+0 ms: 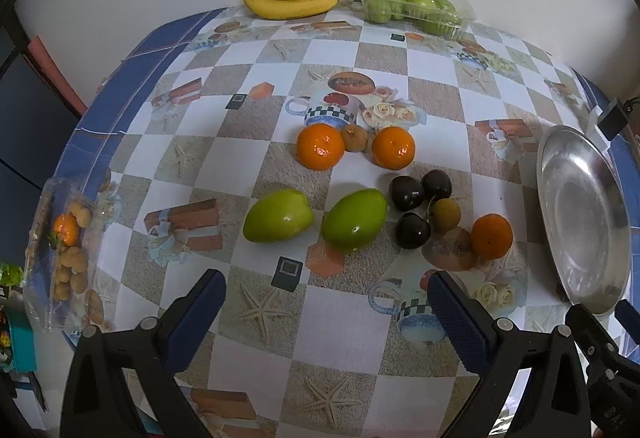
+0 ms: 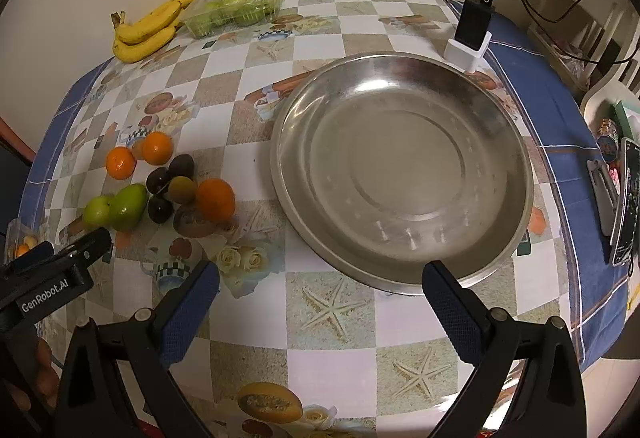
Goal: Organize fruits
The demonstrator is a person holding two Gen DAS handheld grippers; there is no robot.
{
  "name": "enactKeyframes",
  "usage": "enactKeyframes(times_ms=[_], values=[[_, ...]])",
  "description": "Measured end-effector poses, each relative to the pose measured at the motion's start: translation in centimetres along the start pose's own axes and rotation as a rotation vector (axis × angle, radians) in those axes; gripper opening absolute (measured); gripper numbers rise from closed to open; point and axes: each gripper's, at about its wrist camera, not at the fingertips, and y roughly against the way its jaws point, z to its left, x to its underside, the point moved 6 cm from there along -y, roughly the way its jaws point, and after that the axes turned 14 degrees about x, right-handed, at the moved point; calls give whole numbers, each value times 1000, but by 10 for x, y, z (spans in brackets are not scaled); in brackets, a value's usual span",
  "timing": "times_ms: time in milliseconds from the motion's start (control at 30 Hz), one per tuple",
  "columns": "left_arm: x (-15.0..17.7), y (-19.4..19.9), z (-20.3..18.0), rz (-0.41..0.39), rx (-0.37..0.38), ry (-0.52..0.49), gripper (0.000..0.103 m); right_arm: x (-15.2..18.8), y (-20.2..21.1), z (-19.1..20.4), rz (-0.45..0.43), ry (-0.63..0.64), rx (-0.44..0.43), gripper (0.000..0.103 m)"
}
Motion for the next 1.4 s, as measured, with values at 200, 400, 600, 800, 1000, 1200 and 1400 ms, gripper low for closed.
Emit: enactKeyframes(times_ms=[200, 400, 600, 800, 1000, 1200, 1400], values=[[1, -1, -3, 6, 2, -15, 102, 1, -2, -3, 4, -4, 13, 101], [0, -1, -4, 5, 11, -18, 102, 0, -4, -8, 4, -18, 26, 101], [1, 0, -5, 0, 14, -19, 102, 0, -6, -14, 10, -36, 42, 101], [0, 0, -6, -3, 14, -17, 102, -1, -6, -16, 7, -40, 52, 101], [0, -1, -5, -2, 13, -11, 102, -2, -7, -15, 4, -37, 52, 101], [-1, 1, 1, 0, 34, 26, 102, -1, -4, -11, -1, -25, 40, 101], [0, 2, 6, 4, 64, 71, 103, 1, -6, -9, 10, -14, 38, 101]])
